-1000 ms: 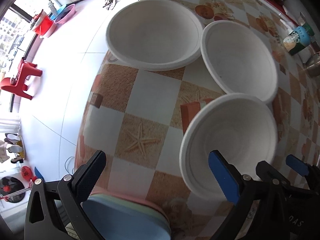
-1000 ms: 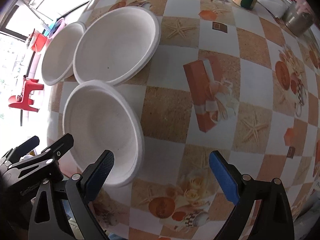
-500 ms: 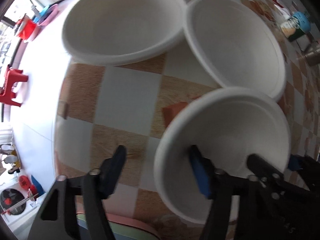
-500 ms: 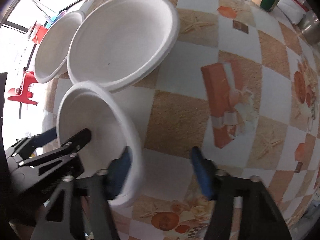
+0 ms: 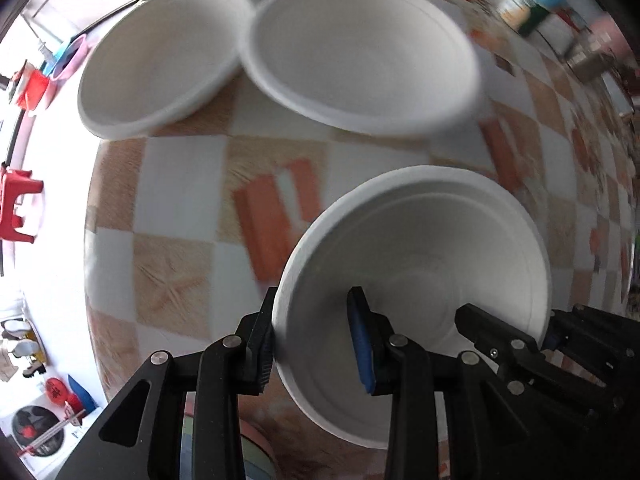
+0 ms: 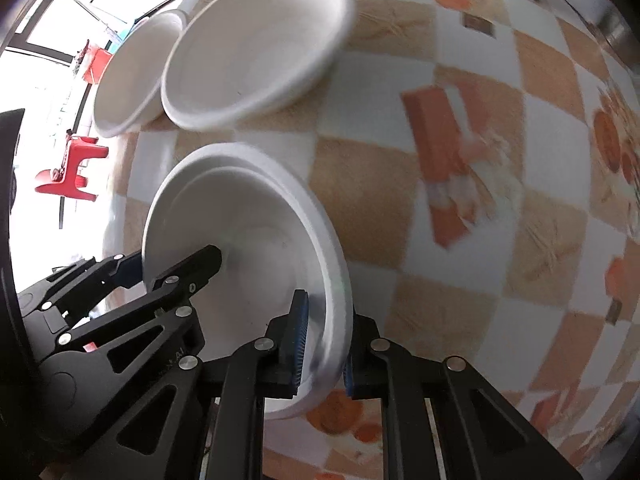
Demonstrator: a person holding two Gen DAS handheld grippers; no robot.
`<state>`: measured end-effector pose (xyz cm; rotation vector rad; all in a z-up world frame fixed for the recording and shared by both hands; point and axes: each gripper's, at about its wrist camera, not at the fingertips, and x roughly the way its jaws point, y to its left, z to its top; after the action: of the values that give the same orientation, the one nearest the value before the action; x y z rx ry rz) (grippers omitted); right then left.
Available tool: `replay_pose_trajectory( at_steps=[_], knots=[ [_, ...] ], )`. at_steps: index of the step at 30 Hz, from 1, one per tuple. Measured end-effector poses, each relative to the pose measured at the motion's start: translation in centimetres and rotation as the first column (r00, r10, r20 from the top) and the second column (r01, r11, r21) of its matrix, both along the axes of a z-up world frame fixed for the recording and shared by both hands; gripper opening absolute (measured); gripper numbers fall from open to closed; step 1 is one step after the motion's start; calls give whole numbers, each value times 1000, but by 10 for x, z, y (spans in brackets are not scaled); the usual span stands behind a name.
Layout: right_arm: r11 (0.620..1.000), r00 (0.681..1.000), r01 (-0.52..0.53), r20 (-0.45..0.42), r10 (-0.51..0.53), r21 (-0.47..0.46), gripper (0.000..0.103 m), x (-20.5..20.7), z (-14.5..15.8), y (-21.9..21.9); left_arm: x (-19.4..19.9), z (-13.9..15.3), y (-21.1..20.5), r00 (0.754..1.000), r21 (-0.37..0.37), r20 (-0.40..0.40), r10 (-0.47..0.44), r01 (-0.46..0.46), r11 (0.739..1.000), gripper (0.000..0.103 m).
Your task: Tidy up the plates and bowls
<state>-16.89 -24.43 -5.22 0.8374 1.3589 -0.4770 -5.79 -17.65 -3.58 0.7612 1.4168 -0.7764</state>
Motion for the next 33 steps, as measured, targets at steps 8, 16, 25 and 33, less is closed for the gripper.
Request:
replay_pose_trajectory(
  at_steps=[8,16,25,33],
  knots=[
    [996,996,77,-54,-74,44,17,-62,-7,3,-76,-11,-8,989,38,-36,-141,142,989,36],
    [984,981,174,-97,-169,48,18,-109,-17,8,-136,-16,-18,963,43,-53,-265,267,963,36],
    [967,963,251,-114,-245,38,19,-122,-19,19,-194,-17,-32,930,37,-69,-362,365,930,37],
    [950,948,309,-93,-306,29,19,-118,-17,18,-220,-9,-17,933,-11,-32,-358,358,934,79]
  ],
)
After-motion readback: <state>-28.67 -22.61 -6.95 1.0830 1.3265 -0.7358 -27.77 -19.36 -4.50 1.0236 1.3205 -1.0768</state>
